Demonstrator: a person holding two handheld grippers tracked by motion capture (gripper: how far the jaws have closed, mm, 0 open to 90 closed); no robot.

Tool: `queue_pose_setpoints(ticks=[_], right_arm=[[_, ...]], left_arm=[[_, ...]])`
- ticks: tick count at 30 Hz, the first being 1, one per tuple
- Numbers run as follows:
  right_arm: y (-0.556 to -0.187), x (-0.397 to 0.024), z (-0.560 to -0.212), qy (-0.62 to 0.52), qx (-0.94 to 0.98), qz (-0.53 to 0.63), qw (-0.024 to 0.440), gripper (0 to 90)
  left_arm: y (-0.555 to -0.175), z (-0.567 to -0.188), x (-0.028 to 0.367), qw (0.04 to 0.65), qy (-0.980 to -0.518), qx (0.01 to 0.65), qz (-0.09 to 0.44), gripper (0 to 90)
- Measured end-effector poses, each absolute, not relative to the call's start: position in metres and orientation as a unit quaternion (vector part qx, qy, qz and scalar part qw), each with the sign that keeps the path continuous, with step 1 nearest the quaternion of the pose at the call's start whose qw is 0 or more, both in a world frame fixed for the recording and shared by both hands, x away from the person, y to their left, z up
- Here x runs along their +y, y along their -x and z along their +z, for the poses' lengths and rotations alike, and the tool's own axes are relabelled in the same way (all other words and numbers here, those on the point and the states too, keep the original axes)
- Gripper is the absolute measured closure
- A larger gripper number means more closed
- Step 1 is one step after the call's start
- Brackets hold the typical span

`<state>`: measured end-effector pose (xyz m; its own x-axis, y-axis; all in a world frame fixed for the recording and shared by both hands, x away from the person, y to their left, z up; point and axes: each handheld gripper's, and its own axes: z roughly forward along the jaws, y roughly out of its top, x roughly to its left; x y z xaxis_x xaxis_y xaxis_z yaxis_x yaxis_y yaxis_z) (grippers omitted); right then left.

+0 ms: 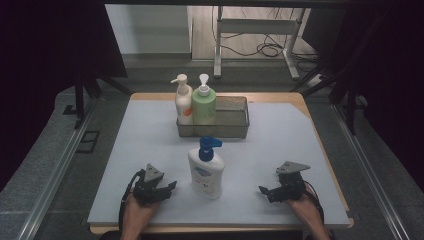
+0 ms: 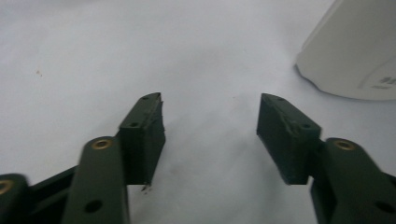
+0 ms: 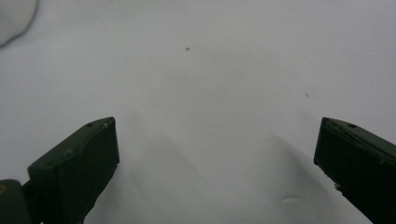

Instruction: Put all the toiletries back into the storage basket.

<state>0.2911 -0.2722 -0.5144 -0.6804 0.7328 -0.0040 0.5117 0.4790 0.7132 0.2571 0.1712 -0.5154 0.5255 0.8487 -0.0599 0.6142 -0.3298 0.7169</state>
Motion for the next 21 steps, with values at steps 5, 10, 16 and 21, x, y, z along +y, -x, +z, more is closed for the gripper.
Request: queue_pose_setpoints(ticks=[5, 10, 16, 21], right_arm=[[-0.288, -0.269, -0.506, -0.353, 0.848, 0.366, 0.153, 2.1], [-0.285, -0.266, -0.502, -0.345, 0.851, 0.370, 0.141, 2.4], [-0.283, -0.260, -0.497, -0.332, 0.855, 0.377, 0.130, 0.0], [-0.279, -0.253, -0.491, -0.313, 0.858, 0.383, 0.134, 0.0]], left_arm=[[-0.259, -0.519, 0.171, 0.345, -0.798, 0.465, 0.165, 29.9], [-0.261, -0.521, 0.172, 0.338, -0.797, 0.472, 0.167, 22.6], [-0.262, -0.523, 0.173, 0.339, -0.799, 0.470, 0.162, 16.2], [-0.262, -0.524, 0.170, 0.331, -0.805, 0.462, 0.168, 12.6]])
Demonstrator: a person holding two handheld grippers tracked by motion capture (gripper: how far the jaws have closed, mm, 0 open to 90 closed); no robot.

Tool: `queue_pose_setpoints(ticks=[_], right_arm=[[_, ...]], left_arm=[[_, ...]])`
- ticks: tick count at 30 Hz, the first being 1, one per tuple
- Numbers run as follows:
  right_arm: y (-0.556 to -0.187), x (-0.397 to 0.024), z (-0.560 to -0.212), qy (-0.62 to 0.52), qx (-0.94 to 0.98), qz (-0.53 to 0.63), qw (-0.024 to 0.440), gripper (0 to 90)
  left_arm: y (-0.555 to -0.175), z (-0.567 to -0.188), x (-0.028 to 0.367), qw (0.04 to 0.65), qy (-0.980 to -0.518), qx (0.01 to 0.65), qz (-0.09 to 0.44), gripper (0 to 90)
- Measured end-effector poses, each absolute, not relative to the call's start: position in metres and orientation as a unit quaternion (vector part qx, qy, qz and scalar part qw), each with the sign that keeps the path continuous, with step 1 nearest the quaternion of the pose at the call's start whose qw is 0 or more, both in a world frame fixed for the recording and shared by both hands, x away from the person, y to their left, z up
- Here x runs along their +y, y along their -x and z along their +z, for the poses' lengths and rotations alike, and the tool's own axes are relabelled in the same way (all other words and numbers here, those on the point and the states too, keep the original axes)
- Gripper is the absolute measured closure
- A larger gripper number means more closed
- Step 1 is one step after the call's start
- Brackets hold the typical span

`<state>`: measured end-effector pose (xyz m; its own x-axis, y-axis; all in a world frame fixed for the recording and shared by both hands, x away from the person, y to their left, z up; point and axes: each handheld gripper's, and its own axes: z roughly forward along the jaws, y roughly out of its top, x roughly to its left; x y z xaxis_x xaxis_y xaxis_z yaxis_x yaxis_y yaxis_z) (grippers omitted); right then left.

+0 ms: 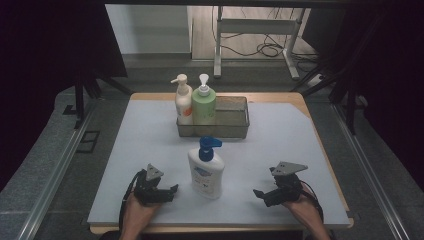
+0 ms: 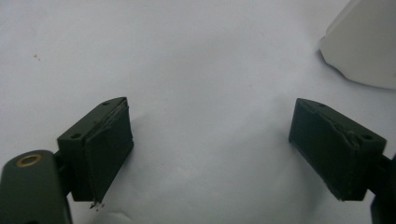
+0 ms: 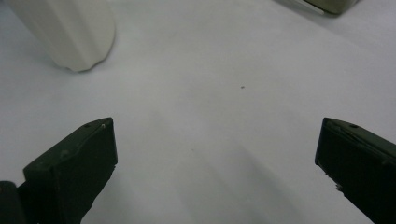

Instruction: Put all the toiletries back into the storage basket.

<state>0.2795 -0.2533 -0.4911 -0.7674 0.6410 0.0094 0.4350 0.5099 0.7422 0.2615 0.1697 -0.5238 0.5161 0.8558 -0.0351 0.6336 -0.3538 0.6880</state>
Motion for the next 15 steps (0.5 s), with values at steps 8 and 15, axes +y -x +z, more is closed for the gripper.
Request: queue_pose_setpoints(ticks=[8, 15], right_arm=[[-0.276, -0.243, -0.478, -0.291, 0.856, 0.408, 0.126, 0.0], [-0.276, -0.231, -0.469, -0.267, 0.859, 0.424, 0.107, 0.0]], left_arm=[[-0.261, -0.524, 0.170, 0.331, -0.805, 0.462, 0.168, 12.2], [-0.261, -0.524, 0.169, 0.331, -0.805, 0.462, 0.169, 12.2]])
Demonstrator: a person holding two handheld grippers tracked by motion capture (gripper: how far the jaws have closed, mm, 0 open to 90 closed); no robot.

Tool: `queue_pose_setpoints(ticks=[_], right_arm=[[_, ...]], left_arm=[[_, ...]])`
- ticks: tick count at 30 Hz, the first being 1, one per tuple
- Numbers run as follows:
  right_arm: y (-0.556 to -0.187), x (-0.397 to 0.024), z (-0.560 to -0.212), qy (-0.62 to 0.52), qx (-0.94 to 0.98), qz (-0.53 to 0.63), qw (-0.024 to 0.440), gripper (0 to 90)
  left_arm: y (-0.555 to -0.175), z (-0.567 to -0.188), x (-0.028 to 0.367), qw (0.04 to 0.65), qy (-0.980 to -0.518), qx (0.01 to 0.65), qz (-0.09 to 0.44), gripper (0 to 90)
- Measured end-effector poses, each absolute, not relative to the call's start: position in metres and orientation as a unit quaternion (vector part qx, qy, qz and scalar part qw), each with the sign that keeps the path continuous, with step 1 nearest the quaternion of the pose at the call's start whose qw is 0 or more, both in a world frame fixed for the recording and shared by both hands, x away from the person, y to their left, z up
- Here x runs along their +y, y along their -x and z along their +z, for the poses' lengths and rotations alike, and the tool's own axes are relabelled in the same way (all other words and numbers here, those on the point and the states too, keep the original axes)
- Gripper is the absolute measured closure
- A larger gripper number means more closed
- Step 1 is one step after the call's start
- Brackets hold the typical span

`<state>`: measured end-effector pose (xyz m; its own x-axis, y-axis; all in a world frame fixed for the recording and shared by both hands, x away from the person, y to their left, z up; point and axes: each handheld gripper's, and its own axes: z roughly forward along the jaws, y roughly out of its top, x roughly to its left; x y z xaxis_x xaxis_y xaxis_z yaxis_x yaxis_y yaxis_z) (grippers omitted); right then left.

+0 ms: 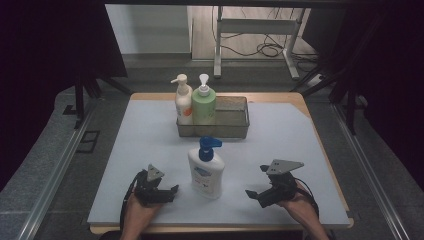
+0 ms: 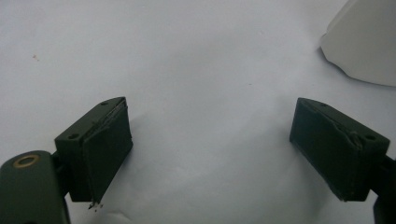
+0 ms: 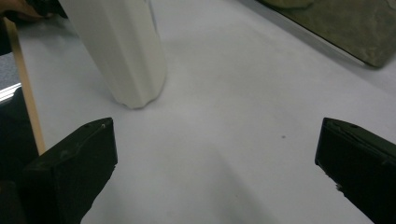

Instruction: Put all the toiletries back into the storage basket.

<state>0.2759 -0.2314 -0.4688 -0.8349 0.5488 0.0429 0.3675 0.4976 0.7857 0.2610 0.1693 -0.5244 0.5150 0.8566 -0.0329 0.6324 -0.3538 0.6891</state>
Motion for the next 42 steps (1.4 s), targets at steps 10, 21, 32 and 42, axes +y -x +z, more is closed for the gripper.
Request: queue_pose_setpoints(ticks=[10, 21, 32, 42], right_arm=[[-0.276, -0.212, -0.455, -0.242, 0.867, 0.425, 0.095, 0.0], [-0.280, -0.194, -0.442, -0.227, 0.867, 0.434, 0.094, 0.0], [-0.284, -0.175, -0.436, -0.223, 0.865, 0.443, 0.084, 0.1], [-0.284, -0.157, -0.426, -0.214, 0.863, 0.452, 0.074, 2.3]], left_arm=[[-0.261, -0.524, 0.169, 0.331, -0.805, 0.462, 0.170, 12.2], [-0.261, -0.524, 0.169, 0.330, -0.805, 0.462, 0.170, 12.2], [-0.261, -0.524, 0.169, 0.331, -0.805, 0.463, 0.170, 12.2], [-0.261, -0.524, 0.169, 0.331, -0.805, 0.463, 0.170, 12.2]])
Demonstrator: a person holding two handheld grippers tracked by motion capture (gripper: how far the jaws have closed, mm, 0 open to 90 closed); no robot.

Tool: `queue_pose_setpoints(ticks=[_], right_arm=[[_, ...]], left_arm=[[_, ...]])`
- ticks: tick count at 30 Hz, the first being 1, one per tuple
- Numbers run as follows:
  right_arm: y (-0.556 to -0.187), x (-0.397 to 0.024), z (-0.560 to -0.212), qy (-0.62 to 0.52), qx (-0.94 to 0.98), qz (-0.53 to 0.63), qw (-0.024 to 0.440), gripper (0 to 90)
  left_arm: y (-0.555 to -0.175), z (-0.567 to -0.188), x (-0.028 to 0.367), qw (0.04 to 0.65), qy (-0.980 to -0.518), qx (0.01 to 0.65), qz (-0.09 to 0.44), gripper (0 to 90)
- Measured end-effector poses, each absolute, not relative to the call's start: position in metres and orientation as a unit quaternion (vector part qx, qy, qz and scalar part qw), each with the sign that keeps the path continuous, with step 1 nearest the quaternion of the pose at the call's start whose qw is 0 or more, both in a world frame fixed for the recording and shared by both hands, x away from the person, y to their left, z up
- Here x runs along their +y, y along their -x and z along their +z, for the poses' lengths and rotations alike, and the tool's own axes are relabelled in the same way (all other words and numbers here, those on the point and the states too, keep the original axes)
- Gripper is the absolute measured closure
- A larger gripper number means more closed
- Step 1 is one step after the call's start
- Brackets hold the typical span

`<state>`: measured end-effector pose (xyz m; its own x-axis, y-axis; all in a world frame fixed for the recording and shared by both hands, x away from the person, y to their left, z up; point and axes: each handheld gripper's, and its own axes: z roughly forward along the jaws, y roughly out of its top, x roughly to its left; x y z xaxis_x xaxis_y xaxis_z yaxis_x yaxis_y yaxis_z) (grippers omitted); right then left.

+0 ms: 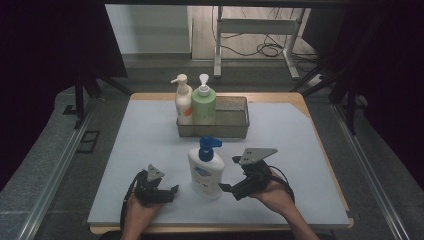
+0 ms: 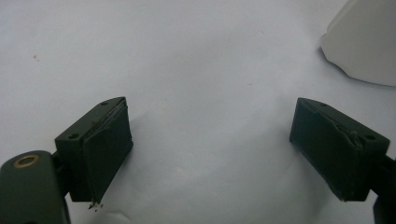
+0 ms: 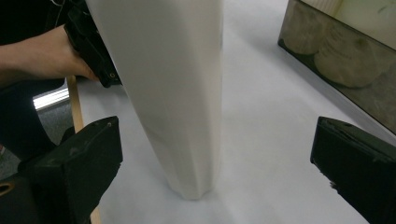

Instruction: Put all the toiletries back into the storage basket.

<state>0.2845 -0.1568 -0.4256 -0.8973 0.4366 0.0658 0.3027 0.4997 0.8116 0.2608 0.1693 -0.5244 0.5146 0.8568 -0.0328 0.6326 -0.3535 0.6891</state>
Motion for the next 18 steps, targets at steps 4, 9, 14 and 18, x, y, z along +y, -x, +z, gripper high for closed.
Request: queue_pose_setpoints(ticks=[4, 9, 14, 18], right_arm=[[-0.284, -0.151, -0.423, -0.211, 0.862, 0.454, 0.074, 3.3], [-0.284, -0.142, -0.421, -0.206, 0.863, 0.455, 0.076, 5.1], [-0.284, -0.134, -0.419, -0.203, 0.862, 0.458, 0.078, 8.7], [-0.284, -0.129, -0.419, -0.205, 0.860, 0.461, 0.078, 11.6]], left_arm=[[-0.261, -0.524, 0.169, 0.331, -0.805, 0.463, 0.170, 12.2], [-0.261, -0.524, 0.169, 0.331, -0.805, 0.463, 0.170, 12.2], [-0.261, -0.524, 0.169, 0.331, -0.805, 0.463, 0.170, 12.2], [-0.261, -0.524, 0.169, 0.331, -0.805, 0.463, 0.170, 12.2]])
